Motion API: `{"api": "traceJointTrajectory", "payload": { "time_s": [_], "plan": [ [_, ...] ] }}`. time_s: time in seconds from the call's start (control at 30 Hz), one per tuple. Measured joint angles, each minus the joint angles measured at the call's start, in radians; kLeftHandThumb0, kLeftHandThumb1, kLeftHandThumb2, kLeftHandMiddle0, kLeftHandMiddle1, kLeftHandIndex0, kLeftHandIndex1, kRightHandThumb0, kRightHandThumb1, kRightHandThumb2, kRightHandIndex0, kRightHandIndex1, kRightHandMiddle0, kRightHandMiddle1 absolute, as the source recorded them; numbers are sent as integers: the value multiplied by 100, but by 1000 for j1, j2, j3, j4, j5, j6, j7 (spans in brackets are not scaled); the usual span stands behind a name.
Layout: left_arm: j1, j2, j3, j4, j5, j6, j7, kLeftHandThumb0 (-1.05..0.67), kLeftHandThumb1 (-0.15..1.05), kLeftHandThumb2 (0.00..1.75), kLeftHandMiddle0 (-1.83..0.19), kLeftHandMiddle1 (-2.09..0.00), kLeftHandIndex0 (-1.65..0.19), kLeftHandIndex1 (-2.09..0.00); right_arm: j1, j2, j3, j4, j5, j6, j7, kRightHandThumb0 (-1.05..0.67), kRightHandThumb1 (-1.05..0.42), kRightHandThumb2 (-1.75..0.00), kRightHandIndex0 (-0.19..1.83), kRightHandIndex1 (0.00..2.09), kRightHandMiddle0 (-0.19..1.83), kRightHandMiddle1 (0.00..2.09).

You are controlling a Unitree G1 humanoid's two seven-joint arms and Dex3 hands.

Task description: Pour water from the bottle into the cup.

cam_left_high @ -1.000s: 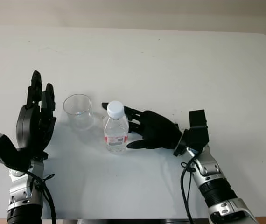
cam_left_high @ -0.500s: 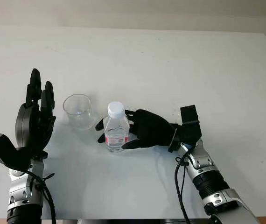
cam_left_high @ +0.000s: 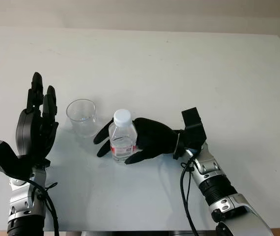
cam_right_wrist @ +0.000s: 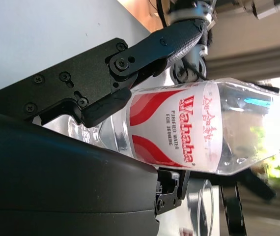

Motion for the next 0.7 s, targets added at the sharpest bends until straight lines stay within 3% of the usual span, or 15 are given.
{"api": "traceJointTrajectory", "payload": {
  "time_s": [0.13, 0.23, 0.27, 0.3, 0.4, 0.5, 0.57, 0.7],
  "plan": [
    [2, 0, 0, -1, -1, -1, 0, -77, 105, 46, 12, -5, 13, -6, -6, 0, 21, -23, -16, 6, 6, -86, -84, -5, 19, 28, 4, 71],
    [5, -2, 0, -8, -2, 0, 0, -77, 105, 46, 12, -5, 13, -6, -3, 4, 35, -49, -26, 7, -15, -83, -82, -5, 30, 36, 12, 77],
    [6, -3, 1, -11, -2, 0, 0, -77, 105, 46, 12, -5, 13, -6, 0, 6, 36, -56, -30, 2, -27, -81, -82, -5, 29, 52, 11, 88],
    [8, -4, 0, -13, -2, 0, 0, -78, 105, 46, 12, -5, 14, -6, 8, 10, 38, -65, -35, -16, -40, -80, -83, -5, 25, 85, 12, 108],
    [12, -6, 1, -15, -2, 0, 1, -77, 105, 46, 12, -5, 13, -6, 30, 17, 50, -73, -65, -97, -87, -74, -85, -5, 27, 150, 21, 148],
    [14, -7, 1, -15, -2, 0, 3, -78, 105, 46, 12, -5, 13, -6, 46, 22, 57, -81, -97, -147, -135, -65, -89, -6, 36, 192, 33, 183],
    [16, -7, 0, -16, -2, 0, 8, -78, 105, 46, 12, -5, 13, -6, 54, 23, 58, -87, -107, -176, -156, -62, -91, -6, 42, 203, 38, 198],
    [18, -8, 0, -16, -2, 0, 11, -77, 105, 47, 12, -6, 13, -6, 89, 25, 64, -113, -159, -242, -253, -60, -101, -7, 100, 209, 84, 209]
  ]
}}
